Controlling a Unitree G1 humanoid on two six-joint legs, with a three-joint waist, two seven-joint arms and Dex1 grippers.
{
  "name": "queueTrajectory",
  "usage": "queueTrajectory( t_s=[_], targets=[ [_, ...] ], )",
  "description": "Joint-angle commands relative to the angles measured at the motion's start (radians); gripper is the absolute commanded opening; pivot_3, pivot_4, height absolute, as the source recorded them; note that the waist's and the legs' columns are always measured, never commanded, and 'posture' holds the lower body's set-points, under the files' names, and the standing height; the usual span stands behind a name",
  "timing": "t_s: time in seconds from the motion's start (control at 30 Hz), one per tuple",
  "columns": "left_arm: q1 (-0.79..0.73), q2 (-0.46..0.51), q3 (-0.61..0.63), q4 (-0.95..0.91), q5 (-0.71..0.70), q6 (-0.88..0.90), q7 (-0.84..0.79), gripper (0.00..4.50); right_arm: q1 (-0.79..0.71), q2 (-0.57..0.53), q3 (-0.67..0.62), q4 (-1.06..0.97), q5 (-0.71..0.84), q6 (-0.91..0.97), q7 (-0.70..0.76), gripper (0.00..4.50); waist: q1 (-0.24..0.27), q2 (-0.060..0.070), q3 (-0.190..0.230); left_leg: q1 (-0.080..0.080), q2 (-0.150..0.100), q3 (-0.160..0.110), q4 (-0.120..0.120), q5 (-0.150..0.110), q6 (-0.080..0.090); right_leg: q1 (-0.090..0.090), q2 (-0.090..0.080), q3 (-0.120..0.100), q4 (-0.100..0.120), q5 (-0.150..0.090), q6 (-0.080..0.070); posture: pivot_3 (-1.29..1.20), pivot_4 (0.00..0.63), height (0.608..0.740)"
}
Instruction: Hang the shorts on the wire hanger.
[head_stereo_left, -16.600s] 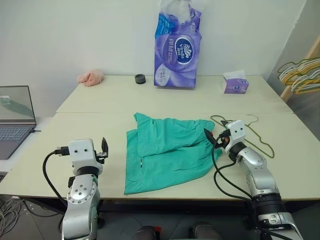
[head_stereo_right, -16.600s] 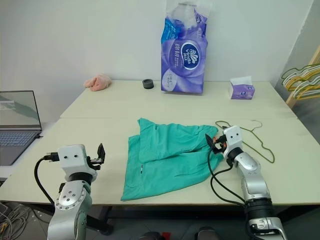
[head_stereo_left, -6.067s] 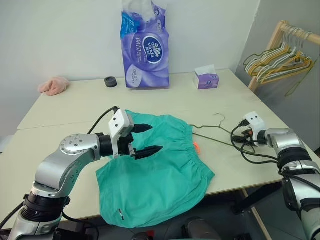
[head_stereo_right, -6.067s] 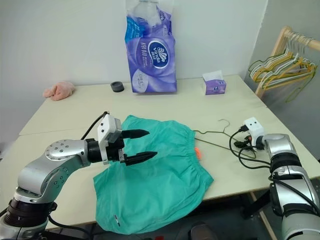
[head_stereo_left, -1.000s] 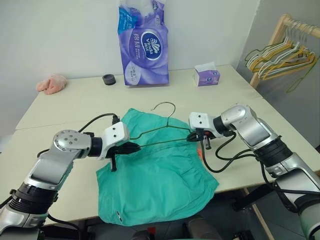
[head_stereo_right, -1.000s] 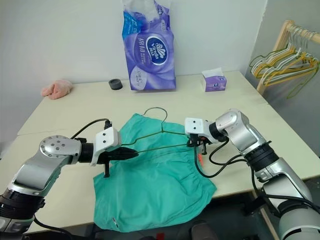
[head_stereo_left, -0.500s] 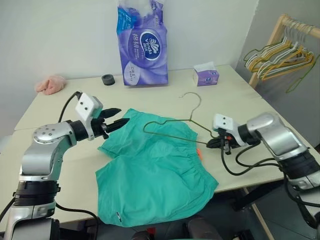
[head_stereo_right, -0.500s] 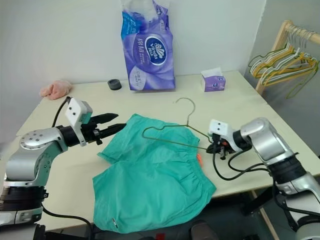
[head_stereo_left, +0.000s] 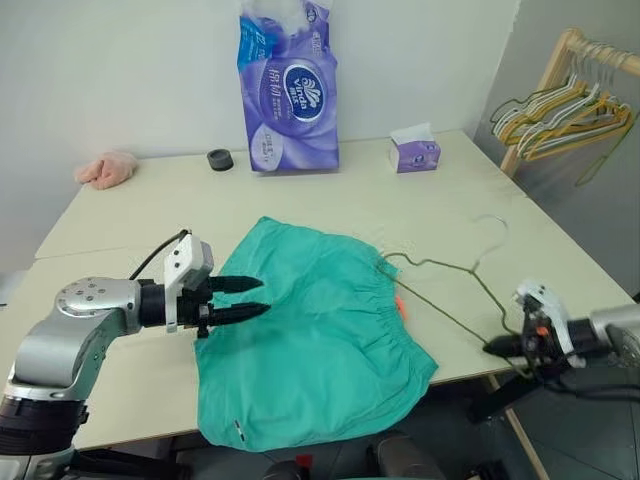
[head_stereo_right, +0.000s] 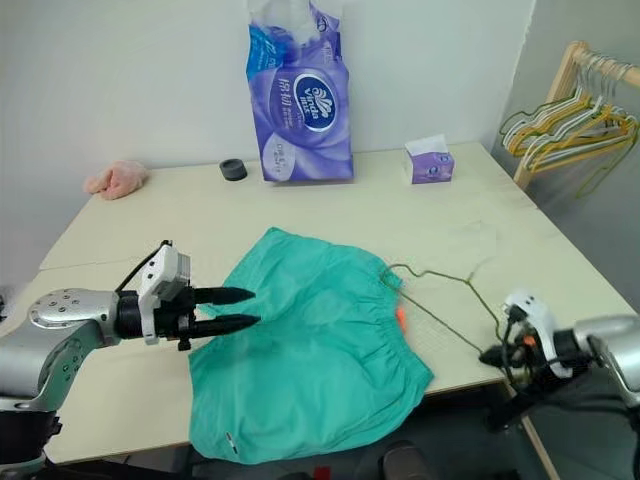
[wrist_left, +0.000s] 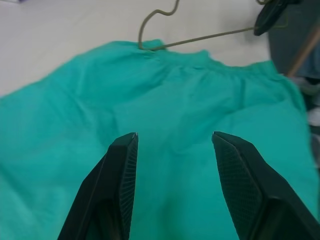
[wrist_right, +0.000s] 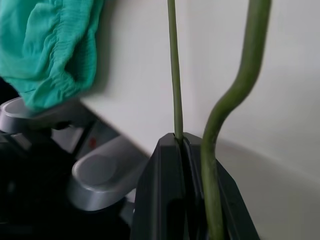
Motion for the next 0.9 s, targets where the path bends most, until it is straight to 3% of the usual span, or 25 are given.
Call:
queueTrajectory(
  t_s=[0.03,0.23,0.9],
  targets=[
    [-0.028,0.014,0.000,0.006,-0.011,-0.004,-0.023,2.48,0.035,-0.035,-0.067,-0.044,0.066,0.024,-0.004,0.00,-0.001,0.001,0.001,0.000,0.000,0.002,0.000,0.000,0.001,0.000,0.000,0.000,0.000,0.000,0.000,-0.33,0.061,0.740],
    [-0.061,0.003,-0.017,0.048,0.008,-0.032,-0.018,2.48,0.140,-0.045,-0.098,-0.117,0.137,0.053,-0.031,0.00,-0.016,0.000,0.003,0.001,0.002,0.006,-0.001,0.001,0.002,-0.001,0.001,0.001,-0.001,0.000,0.000,-0.34,0.061,0.740],
    [-0.008,0.006,0.013,0.080,0.037,-0.099,0.019,2.48,-0.014,-0.083,0.030,-0.096,0.209,0.021,-0.040,0.00,-0.025,-0.003,0.005,0.000,0.002,0.010,-0.001,0.001,0.002,-0.002,0.000,0.004,-0.001,0.000,0.000,-0.30,0.047,0.740]
  ],
)
